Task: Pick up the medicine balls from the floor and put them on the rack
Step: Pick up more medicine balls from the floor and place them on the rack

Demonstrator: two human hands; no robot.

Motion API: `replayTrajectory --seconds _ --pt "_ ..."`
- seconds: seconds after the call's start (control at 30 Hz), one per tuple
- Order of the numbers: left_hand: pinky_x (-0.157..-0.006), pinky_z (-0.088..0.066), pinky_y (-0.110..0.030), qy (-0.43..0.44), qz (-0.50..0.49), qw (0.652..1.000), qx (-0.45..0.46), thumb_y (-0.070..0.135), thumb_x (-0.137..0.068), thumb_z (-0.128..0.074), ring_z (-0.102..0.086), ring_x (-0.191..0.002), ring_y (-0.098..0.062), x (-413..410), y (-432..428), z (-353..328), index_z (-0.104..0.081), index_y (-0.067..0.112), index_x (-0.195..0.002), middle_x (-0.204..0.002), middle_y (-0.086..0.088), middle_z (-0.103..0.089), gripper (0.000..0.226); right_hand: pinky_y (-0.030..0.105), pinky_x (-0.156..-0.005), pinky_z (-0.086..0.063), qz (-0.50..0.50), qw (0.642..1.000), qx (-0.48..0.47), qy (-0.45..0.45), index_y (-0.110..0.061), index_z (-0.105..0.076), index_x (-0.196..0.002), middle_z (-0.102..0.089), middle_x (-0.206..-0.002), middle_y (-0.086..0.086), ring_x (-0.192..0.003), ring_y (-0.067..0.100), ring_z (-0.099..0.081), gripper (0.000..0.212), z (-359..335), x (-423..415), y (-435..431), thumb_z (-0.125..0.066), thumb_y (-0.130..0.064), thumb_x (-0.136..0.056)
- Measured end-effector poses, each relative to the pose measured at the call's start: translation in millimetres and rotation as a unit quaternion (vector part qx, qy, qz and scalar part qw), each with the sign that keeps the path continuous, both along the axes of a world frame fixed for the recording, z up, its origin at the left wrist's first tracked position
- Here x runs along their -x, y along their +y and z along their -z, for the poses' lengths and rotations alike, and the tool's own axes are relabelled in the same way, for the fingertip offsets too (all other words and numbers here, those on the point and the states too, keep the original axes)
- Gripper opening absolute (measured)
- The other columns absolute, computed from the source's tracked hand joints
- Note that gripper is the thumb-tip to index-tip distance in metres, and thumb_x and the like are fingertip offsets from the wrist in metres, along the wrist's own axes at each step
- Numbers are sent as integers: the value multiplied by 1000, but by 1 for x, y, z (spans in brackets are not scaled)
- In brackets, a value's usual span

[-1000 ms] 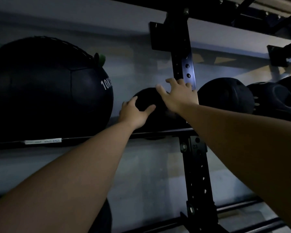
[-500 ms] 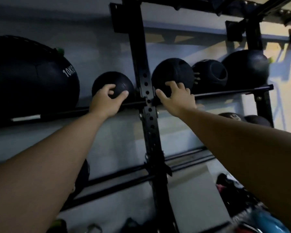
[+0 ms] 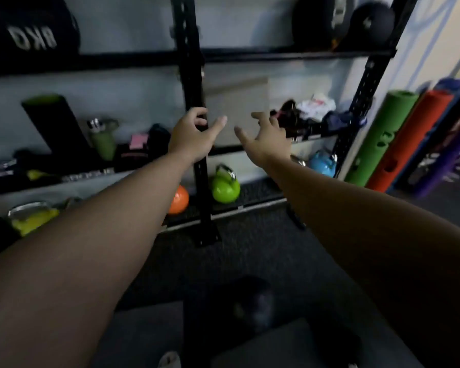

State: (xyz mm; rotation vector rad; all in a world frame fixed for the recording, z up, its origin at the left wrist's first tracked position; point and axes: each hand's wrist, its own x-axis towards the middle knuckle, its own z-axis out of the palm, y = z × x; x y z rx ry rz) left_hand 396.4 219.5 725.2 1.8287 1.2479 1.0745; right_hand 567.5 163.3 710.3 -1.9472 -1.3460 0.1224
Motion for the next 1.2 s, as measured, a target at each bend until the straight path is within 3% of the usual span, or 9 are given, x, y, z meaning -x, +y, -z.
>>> replayTrajectory --seconds 0.13,0.27,0.37,0.47,0.53,0.63,0.77,0.97,1.2 --pt "-94 -46 -23 27 2 997 66 67 -89 -71 -68 -114 -15 5 -25 78 -65 20 -143 -121 -1 -71 72 53 -111 -40 11 997 78 -2 -27 -49 -151 -53 -153 14 -139 44 -49 72 89 -7 -36 -55 -70 -93" --pt "-88 -49 -20 38 -8 991 129 80 -76 -67 -69 -110 -15 2 -19 161 -68 27 -124 -114 2 -70 71 54 -110 -38 19 988 152 -2 -28 -48 -152 -52 -153 12 -138 44 -49 75 179 -18 -53 -53 -73 -92" --pt "-100 -53 -28 65 8 982 178 81 -75 -66 -70 -114 -18 -6 -4 247 -67 20 -138 -116 0 -69 88 58 -112 -34 28 976 217 7 -28 -44 -155 -48 -157 12 -142 45 -44 79 264 -29 -61 -52 -75 -93" --pt "-85 -52 -24 100 40 968 227 78 -85 -66 -69 -115 -19 -22 10 350 -67 19 -139 -114 3 -69 80 62 -113 -32 37 961 276 11 -28 -38 -159 -44 -160 12 -144 44 -41 85 355 -40 -67 -48 -80 -92" --pt "-80 -45 -22 128 62 956 258 71 -96 -62 -64 -117 -17 -36 18 421 -66 20 -142 -124 3 -68 68 62 -114 -32 46 951 304 19 -29 -37 -159 -43 -162 10 -146 43 -41 86 415 -46 -67 -47 -82 -92" --pt "-94 -40 -28 153 92 938 297 75 -96 -58 -57 -117 -16 -57 22 523 -63 23 -147 -136 3 -65 73 63 -115 -32 68 943 326 33 -31 -36 -159 -42 -163 8 -147 41 -41 90 505 -53 -66 -47 -85 -88" --pt "-96 -40 -29 164 119 920 336 76 -94 -59 -56 -117 -14 -93 23 644 -62 25 -148 -137 5 -65 74 63 -116 -33 96 929 351 63 -33 -35 -160 -41 -164 5 -148 39 -39 92 612 -61 -57 -48 -87 -86" --pt "-109 -51 -36 171 141 902 370 78 -87 -65 -64 -131 -20 -133 36 780 -61 27 -149 -147 1 -66 81 63 -113 -39 128 912 380 86 -35 -32 -161 -39 -163 4 -147 39 -39 95 736 -82 -46 -51 -88 -84" --pt "-96 -42 -34 177 118 893 398 81 -85 -65 -58 -140 -23 -142 69 881 -51 30 -159 -161 0 -54 92 61 -109 -41 152 891 409 124 -40 -27 -162 -34 -166 2 -150 38 -34 107 823 -106 -25 -53 -96 -75"
